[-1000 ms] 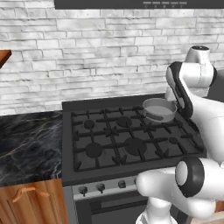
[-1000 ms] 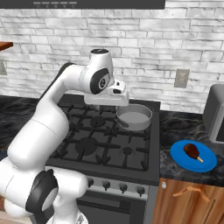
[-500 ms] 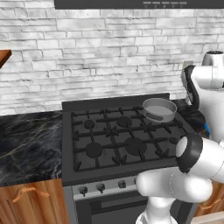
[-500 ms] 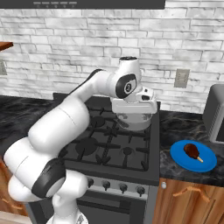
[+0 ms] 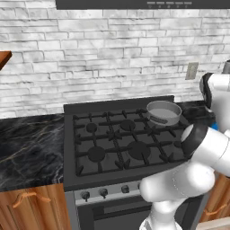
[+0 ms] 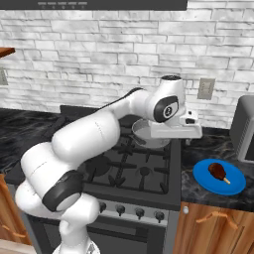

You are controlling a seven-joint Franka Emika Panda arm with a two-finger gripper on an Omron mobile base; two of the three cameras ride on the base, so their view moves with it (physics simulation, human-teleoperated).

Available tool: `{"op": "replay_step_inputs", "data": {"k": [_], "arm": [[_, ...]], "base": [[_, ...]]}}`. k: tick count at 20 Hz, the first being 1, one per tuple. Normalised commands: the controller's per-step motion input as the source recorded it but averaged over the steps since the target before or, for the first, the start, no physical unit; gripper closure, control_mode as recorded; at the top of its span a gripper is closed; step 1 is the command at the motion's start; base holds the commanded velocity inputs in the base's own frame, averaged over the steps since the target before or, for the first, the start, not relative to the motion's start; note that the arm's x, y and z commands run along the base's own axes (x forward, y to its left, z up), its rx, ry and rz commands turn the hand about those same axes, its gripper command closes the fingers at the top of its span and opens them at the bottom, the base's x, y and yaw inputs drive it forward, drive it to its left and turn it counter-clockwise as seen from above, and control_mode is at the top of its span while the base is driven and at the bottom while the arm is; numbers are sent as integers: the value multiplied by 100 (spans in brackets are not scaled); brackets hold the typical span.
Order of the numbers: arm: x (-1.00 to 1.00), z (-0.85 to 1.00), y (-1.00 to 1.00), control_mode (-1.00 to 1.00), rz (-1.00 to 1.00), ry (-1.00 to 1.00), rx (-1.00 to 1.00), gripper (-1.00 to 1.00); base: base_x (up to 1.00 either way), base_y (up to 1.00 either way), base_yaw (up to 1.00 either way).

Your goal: Retrieve the frozen meat and place it in the pot on a burner. Then turn the burner on.

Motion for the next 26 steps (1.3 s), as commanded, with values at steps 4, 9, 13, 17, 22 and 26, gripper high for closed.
{"op": "replay_step_inputs", "data": {"k": [4, 9, 13, 17, 22, 26], "arm": [[20, -12, -72, -100, 4, 0, 3, -100], [18, -27, -43, -100, 0, 4, 2, -100], [8, -29, -32, -100, 0, -2, 0, -100], [5, -16, -28, -100, 0, -1, 0, -100], [8, -27, -28, -100, 0, -1, 0, -100], [26, -30, -38, -100, -3, -3, 0, -100]], "base": [[0, 0, 0], [0, 0, 0], [0, 0, 0], [0, 0, 0], [0, 0, 0], [0, 0, 0]]}}
